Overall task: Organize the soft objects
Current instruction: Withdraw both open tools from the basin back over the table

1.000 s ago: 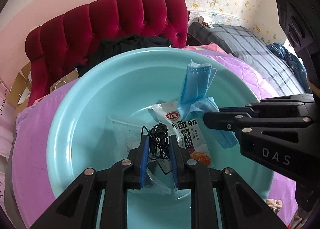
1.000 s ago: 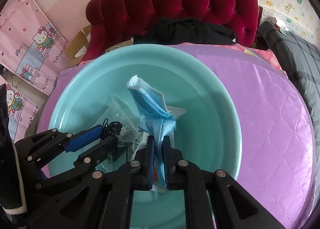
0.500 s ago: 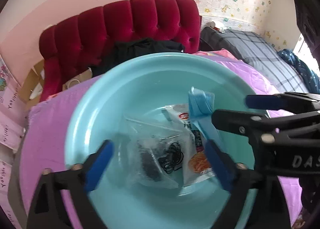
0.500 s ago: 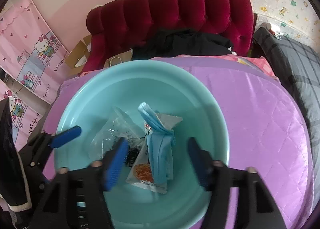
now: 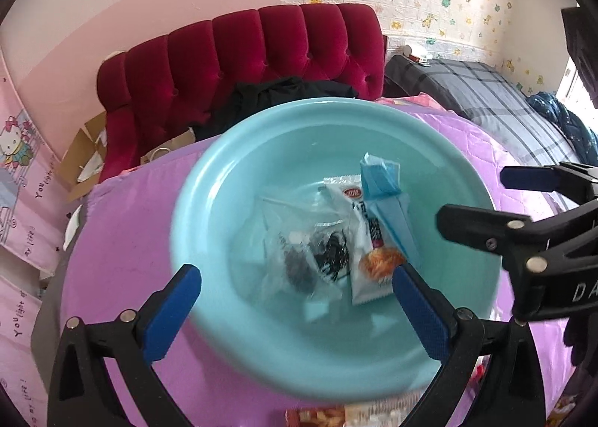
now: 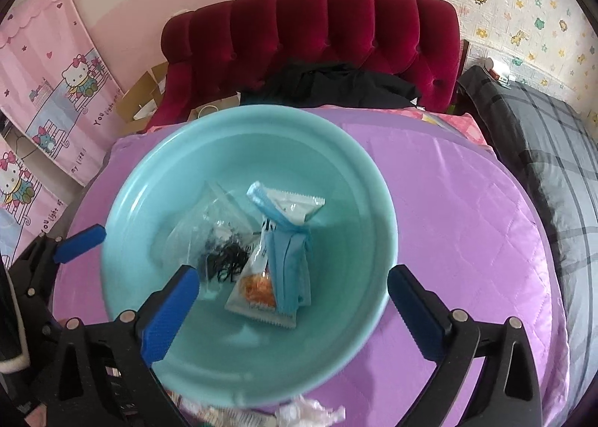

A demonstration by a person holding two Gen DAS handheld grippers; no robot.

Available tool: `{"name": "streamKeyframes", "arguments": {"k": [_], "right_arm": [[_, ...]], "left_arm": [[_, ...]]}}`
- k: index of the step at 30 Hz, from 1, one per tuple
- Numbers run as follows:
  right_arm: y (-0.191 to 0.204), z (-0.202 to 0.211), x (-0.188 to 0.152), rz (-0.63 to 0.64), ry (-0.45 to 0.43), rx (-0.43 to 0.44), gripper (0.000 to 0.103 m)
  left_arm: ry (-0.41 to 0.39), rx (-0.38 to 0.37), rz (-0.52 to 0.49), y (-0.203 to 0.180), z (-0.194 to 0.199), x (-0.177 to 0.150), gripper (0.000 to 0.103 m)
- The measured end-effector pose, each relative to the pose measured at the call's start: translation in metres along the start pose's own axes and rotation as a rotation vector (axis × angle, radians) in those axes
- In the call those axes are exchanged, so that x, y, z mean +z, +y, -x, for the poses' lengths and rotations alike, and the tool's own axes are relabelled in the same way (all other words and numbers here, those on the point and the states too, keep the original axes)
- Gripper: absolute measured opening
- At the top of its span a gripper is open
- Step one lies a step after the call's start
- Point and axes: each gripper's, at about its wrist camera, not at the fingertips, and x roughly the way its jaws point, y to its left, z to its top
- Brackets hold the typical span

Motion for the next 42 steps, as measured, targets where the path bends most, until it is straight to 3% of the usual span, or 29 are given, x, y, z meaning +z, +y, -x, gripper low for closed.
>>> {"name": "streamKeyframes", "arguments": {"k": [14, 24, 42], "right_arm": [[0.001, 0.049, -0.045, 0.019, 0.024, -0.035, 0.103], [0.001, 0.073, -0.086, 0.033, 0.026, -0.039, 0.103], [-0.013, 0.076, -0.160, 0.031, 0.088, -0.060, 0.103]], "left_arm": [[0.000, 0.043, 0.068, 0.011, 0.056, -0.050, 0.103], [0.008, 0.033, 0.109, 0.005, 0.082, -0.091, 0.103], [0.073, 0.024, 0.113, -0.021, 0.090, -0.160, 0.103]]}}
